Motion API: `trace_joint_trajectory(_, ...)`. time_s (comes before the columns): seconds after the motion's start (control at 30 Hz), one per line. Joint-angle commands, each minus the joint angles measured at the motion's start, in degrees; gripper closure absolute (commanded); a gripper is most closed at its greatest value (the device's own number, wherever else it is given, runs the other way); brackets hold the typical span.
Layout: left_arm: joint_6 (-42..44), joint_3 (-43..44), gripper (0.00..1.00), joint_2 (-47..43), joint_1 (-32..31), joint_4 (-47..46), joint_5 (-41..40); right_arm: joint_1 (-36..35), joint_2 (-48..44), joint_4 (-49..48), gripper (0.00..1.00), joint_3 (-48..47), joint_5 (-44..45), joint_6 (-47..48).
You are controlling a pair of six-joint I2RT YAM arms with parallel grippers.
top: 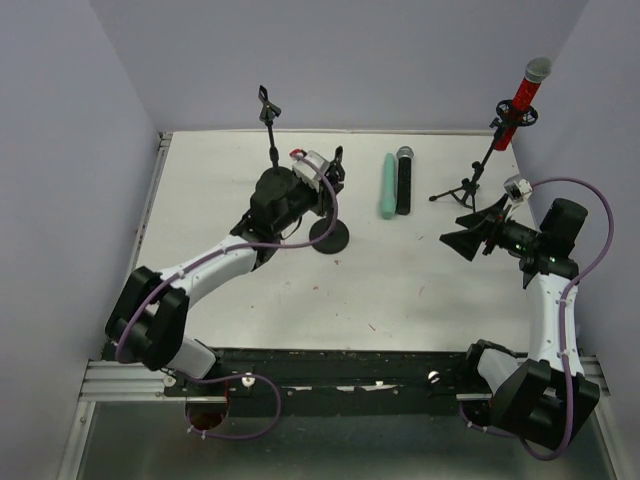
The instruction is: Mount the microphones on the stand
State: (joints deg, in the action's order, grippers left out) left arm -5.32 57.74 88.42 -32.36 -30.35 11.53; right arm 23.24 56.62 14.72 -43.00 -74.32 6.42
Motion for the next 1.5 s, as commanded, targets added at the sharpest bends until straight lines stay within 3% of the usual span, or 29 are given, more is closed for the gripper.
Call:
trace_joint_trajectory(0.0,2.85,-11.04,1.0,-10.35,-5.07,-5.6,5.96,0.05,0.07,0.92,0.0,-0.85,-1.17,1.05)
trace_joint_trajectory(0.17,2.08,-21.59,1.0,-19.06,-6.84,-9.28,8.94,-0.04,0.6,0.92,0.0,-0.77,-1.17,1.41)
trace_joint_trajectory(0.3,0.67,-24.6,1.0,-22.94,-6.93,-8.94,14.47,0.05,1.12,1.01,0.0,-0.42,-1.17,1.76)
trace_joint_trajectory(0.5,0.4,-23.55,1.0,-23.82,-6.93,-5.08,20.9,-0.04,1.74,0.92,0.0,-0.33,-1.35,2.02)
trace_joint_trajectory(0.73,1.98,-18.89,1.0,-22.68,-6.93,0.29,23.0,-0.04,1.83,0.92,0.0,-0.24,-1.53,2.11)
trace_joint_trajectory(0.97,-0.47,-18.89,0.98,-20.84,-6.93,-0.5,24.25,-0.04,1.56,0.92,0.0,-0.33,-2.32,2.02)
trace_joint_trajectory(1.0,-0.65,-18.8,0.95,-20.83,-6.84,-0.24,23.63,-0.04,1.65,0.92,0.0,-0.33,-2.32,2.02)
trace_joint_trajectory(1.2,-2.94,-18.18,0.53,-21.62,-6.84,2.04,19.33,0.05,1.56,1.01,0.0,-0.33,-2.49,2.02)
trace_joint_trajectory(1.47,-3.55,-20.11,0.27,-27.06,-6.84,5.38,16.43,-0.04,1.48,0.92,0.0,-0.33,-2.49,2.2)
